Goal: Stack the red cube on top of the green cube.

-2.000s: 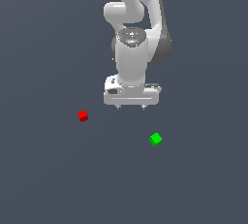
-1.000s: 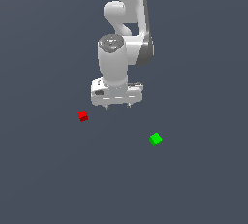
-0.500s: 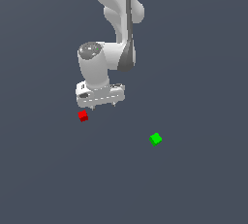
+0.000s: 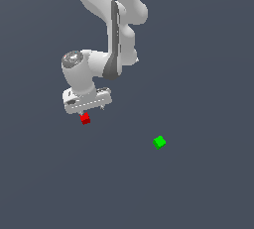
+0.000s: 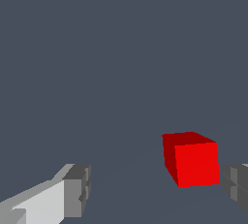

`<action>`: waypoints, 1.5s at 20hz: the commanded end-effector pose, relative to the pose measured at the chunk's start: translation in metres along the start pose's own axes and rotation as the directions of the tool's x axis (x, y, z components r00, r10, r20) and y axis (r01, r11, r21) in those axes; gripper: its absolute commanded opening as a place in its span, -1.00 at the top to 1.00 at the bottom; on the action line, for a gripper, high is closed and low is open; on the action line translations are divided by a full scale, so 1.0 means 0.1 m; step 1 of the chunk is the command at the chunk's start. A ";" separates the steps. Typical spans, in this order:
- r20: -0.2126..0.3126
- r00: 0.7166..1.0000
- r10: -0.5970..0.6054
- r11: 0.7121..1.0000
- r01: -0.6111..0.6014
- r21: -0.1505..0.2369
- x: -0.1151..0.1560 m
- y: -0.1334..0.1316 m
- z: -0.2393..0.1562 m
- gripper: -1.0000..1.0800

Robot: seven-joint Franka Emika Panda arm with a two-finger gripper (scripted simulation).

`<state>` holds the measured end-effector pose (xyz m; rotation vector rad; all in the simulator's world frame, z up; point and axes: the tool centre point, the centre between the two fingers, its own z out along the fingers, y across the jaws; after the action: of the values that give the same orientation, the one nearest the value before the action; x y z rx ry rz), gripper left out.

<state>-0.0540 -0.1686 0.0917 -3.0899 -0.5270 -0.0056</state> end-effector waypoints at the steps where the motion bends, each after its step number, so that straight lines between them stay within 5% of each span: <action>1: 0.001 1.000 -0.029 1.000 0.029 -0.002 -0.06 0.14 0.06 -0.92; 12: 0.005 0.996 -0.092 0.996 0.092 -0.006 -0.16 0.49 0.21 -0.92; 30: 0.005 0.996 -0.094 0.996 0.094 -0.006 -0.17 0.50 0.67 -0.92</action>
<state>-0.0535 -0.2202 0.0287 -3.0681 -0.6723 0.0016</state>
